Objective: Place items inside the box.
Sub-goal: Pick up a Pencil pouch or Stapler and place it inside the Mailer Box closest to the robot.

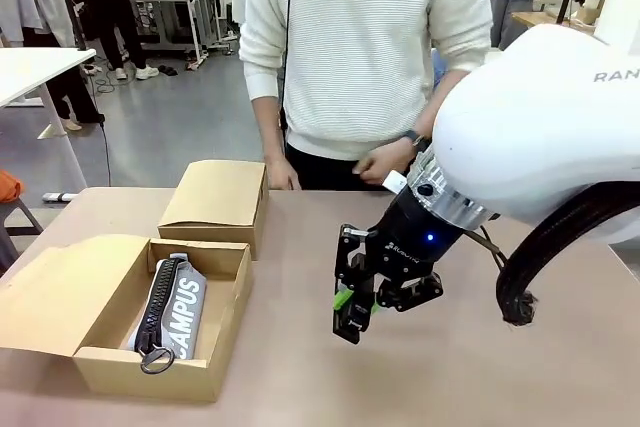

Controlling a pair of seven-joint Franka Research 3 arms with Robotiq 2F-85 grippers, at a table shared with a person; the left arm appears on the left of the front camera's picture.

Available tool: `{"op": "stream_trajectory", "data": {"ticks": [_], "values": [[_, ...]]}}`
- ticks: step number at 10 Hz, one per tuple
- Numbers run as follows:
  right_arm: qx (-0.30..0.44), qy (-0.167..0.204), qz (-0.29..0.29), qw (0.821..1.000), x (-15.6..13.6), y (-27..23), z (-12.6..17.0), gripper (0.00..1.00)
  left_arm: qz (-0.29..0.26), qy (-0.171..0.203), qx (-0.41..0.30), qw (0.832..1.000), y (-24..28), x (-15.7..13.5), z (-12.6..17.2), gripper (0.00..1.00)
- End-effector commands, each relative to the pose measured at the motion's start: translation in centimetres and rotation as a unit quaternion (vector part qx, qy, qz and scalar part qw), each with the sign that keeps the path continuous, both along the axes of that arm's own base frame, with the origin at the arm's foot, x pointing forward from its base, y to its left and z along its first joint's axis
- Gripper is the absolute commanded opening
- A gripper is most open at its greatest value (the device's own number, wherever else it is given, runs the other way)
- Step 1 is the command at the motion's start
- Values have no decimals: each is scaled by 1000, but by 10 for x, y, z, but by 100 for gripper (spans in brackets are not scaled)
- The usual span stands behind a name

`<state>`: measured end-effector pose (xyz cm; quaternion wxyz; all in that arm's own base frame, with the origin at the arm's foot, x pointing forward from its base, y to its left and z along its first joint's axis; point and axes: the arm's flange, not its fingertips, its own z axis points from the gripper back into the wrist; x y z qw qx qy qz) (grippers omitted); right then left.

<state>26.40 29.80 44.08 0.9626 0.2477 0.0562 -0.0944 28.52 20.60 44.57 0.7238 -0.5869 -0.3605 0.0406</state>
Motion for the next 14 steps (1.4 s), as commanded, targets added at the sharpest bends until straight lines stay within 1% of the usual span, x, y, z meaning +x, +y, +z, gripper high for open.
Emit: {"op": "stream_trajectory", "data": {"ticks": [1,3,4,5,6,7,8,10,11,14], "values": [[5,-17,22,1000,9,18,2,33,2,-14,-6,1000,-2,0,1,100],[18,-59,38,997,19,79,9,33,2,-14,-6,1000,-2,0,1,100],[19,-73,67,995,21,119,7,33,2,-14,-6,1000,-2,0,1,100],[6,-75,62,995,22,153,2,33,2,-14,-6,1000,-2,0,1,100],[7,-72,84,994,22,183,-4,33,2,-14,-6,1000,-2,0,1,100],[8,-80,86,993,22,206,-9,33,2,-14,-6,1000,-2,0,1,100],[-15,-85,93,992,21,229,-19,33,2,-14,-6,1000,-2,0,1,100],[-66,-81,110,988,20,254,-41,33,2,-14,-6,1000,-2,0,1,100],[-78,-83,112,987,22,258,-47,33,2,-14,-6,1000,-2,0,1,100],[-63,-101,108,987,26,257,-49,33,2,-14,-6,1000,-2,0,1,100]]}}
